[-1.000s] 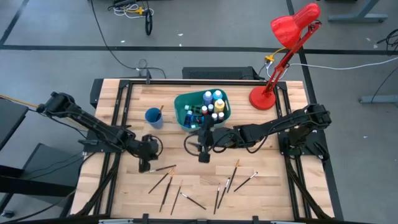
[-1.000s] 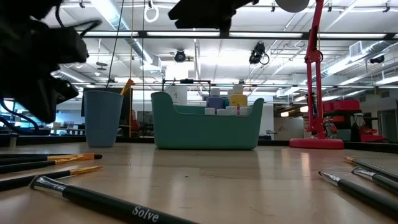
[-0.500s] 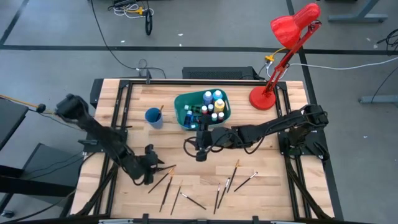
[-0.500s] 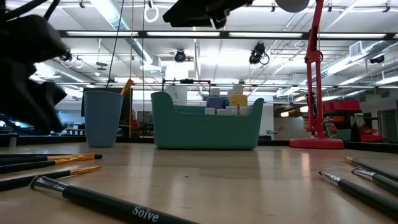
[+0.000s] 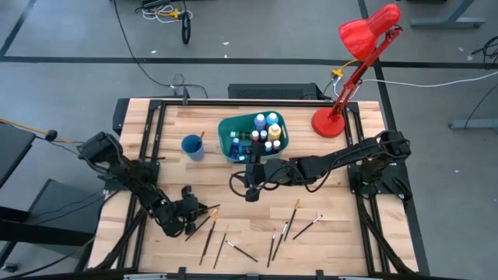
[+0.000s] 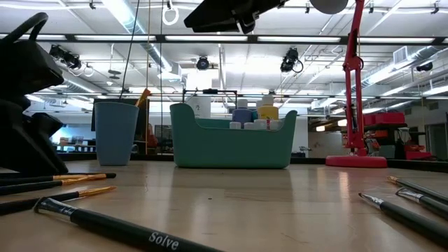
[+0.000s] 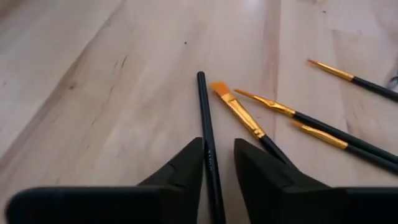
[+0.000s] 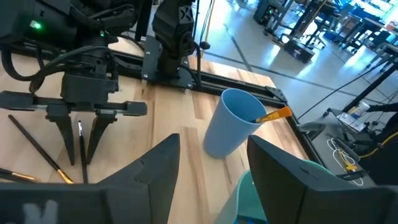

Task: Pick & Place Paint Supplies
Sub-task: Put the silver paint brush into the blue cup

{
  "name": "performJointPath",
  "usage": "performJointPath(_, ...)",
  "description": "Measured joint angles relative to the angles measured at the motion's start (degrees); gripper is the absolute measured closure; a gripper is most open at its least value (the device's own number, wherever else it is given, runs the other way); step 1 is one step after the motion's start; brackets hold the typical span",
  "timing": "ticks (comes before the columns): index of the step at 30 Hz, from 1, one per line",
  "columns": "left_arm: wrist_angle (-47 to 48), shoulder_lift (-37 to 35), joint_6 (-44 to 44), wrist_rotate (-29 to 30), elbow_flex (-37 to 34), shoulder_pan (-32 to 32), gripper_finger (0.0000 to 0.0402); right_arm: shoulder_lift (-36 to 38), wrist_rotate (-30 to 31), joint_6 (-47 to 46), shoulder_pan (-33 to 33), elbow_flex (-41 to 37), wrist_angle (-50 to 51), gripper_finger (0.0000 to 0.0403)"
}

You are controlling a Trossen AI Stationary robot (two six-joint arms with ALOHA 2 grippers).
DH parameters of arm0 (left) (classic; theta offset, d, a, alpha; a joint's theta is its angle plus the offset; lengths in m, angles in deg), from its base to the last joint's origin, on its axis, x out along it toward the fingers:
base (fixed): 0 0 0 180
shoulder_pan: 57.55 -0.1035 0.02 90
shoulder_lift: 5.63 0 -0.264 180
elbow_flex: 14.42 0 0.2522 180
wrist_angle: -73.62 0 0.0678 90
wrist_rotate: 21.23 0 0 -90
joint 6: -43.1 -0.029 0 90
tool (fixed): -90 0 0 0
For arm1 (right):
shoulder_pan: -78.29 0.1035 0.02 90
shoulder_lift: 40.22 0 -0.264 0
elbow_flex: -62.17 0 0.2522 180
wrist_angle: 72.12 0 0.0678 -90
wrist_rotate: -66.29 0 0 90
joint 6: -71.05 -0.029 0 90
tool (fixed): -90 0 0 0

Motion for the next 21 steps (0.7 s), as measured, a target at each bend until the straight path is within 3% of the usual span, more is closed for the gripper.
performJointPath(6,0.50,0.02,0.30,0.61,-0.11,-0.07,0.0385,0.00,0.02,0.01,0.00,0.00,0.05,0.0211)
performJointPath(15,-0.05,0.09,2.09,-0.29,-0.20,-2.11,0.0369,3.82,0.53,0.04,1.63,0.00,5.20,0.0211)
performJointPath(21,-2.99,0.52,-0.16,4.26,-0.54,-5.24,0.0369,7.64,7.91,-2.57,2.64,0.00,8.67,0.0211)
